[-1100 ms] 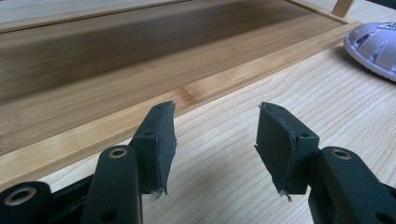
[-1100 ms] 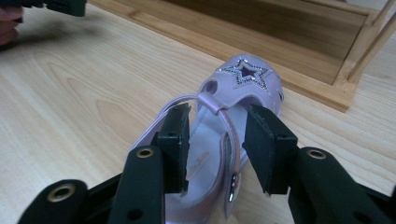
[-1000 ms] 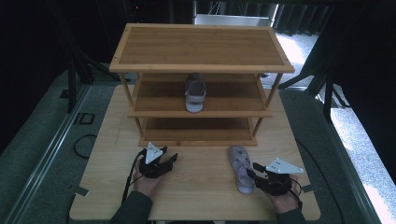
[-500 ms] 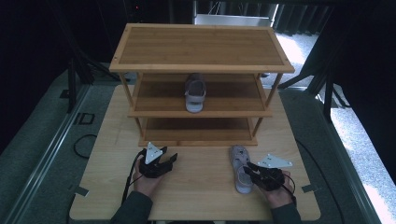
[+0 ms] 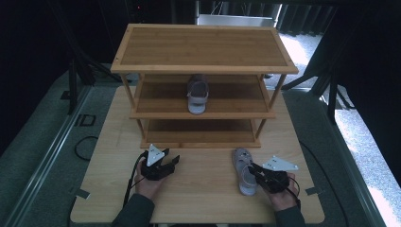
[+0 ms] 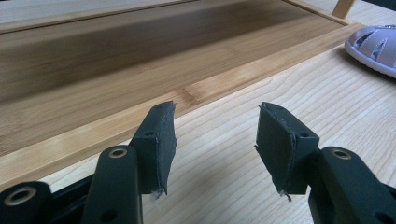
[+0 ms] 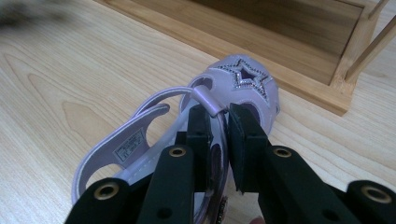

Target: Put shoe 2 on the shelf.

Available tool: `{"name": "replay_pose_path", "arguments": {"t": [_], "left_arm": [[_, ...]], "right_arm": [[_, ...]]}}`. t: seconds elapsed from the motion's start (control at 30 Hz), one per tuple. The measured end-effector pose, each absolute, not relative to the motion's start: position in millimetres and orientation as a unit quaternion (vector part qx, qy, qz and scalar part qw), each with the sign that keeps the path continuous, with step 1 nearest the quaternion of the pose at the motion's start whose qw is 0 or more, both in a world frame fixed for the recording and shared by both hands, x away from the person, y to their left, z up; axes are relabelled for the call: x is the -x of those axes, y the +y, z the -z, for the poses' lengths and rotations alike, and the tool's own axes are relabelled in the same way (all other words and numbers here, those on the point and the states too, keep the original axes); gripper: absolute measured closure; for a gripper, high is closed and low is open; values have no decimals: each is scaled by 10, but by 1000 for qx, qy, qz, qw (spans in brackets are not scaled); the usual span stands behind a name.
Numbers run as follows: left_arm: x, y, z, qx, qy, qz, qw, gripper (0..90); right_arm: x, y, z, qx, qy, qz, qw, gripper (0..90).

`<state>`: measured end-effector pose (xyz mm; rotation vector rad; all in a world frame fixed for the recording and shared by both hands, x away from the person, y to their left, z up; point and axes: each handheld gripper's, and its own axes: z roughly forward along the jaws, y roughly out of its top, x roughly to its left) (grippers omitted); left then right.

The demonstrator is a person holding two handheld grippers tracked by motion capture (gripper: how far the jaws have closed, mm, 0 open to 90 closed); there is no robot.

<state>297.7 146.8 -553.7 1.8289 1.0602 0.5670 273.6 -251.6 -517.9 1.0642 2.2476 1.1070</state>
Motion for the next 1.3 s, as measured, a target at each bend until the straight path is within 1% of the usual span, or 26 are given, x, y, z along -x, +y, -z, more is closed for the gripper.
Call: {"name": "replay_pose_path", "arguments": {"t": [0.37,0.67,1.3], "left_arm": [[-2978,1470,5537,-742,431,-230,459,476],[-2978,1471,5537,-743,431,-231,458,476],[-2979,1473,5538,-742,432,-229,459,477]], "right_arm": [[-2729,-2467,5079,-373,806,-407,214,799],[-2745,-2410,4992,-368,806,-413,210,799],[-2787,-2235,4689,-353,802,-429,218,802]]}}
